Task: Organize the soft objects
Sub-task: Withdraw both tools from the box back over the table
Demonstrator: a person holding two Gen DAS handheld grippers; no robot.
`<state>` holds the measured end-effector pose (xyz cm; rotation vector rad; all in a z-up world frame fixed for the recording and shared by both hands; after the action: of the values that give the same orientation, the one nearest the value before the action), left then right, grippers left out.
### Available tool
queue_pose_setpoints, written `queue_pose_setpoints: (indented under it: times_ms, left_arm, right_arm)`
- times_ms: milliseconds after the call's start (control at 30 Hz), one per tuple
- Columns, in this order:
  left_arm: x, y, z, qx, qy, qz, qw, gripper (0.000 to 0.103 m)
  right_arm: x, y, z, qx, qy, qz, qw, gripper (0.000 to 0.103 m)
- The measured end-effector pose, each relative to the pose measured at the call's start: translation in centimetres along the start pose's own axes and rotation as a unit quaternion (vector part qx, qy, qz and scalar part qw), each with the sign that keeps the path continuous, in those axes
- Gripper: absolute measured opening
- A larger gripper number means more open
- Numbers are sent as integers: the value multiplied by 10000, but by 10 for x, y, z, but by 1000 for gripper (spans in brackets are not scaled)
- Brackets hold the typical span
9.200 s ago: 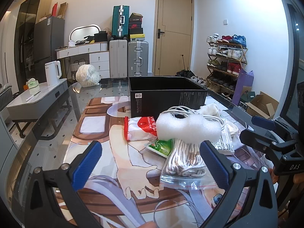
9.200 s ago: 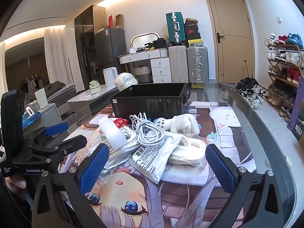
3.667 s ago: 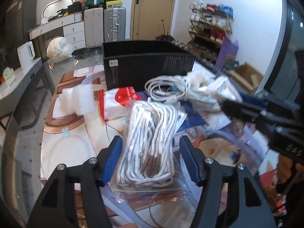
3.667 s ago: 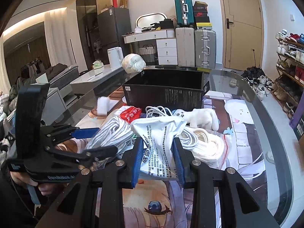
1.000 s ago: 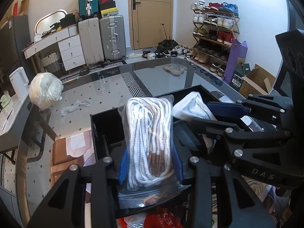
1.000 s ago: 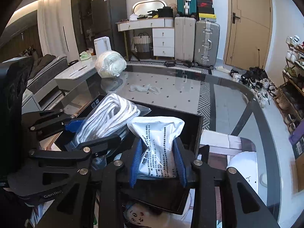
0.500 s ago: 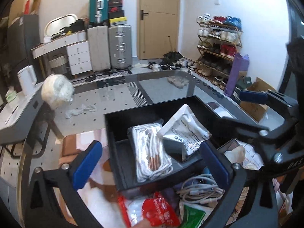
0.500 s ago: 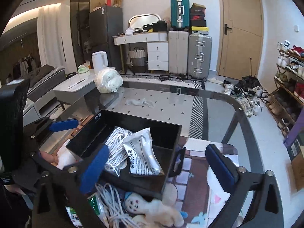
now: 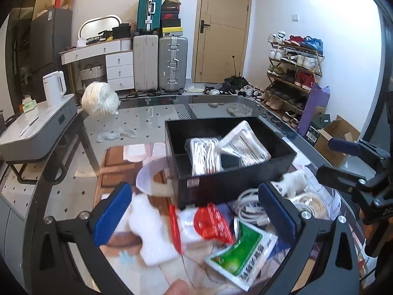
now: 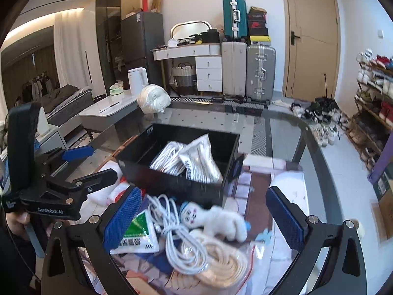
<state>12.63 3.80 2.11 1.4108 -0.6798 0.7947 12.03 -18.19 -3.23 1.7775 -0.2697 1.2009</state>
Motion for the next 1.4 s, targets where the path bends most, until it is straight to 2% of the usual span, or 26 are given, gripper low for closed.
queue_pose_setpoints:
  times_ms: [300, 667, 833, 1100, 1400]
  left_arm:
    - [-34, 10, 2, -6, -28, -35, 10000, 103]
    - [-41, 18, 5, 79, -103, 45, 9999, 103]
    - [-47, 16, 10, -44, -90, -28, 9999, 103]
    - [-52, 16, 17, -191, -270, -36, 9994, 103]
    - [-53, 13, 18, -279, -233, -157, 9992, 103]
  right_arm:
    - [-20, 11, -13, -32, -10, 69, 10000, 103]
    - [-32, 11, -12, 28, -135, 245, 9996, 103]
    - [-35, 5, -16, -168, 89, 95, 9998, 103]
    - [-42, -1, -10, -92, -7, -180, 9998, 103]
    - [-55, -23, -16, 43, 84, -608, 9981, 103]
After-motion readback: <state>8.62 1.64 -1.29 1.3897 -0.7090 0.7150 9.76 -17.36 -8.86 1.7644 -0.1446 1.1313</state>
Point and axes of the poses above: each gripper's, at about its wrist camera, not at the fingertips, and y roughly against the way its jaws point, z to its right, x to its top, the point moved 3 cm from there along -y, roughly the way its jaws point, and after that the axes turned 5 degrees about x, right-handed, at the moved point
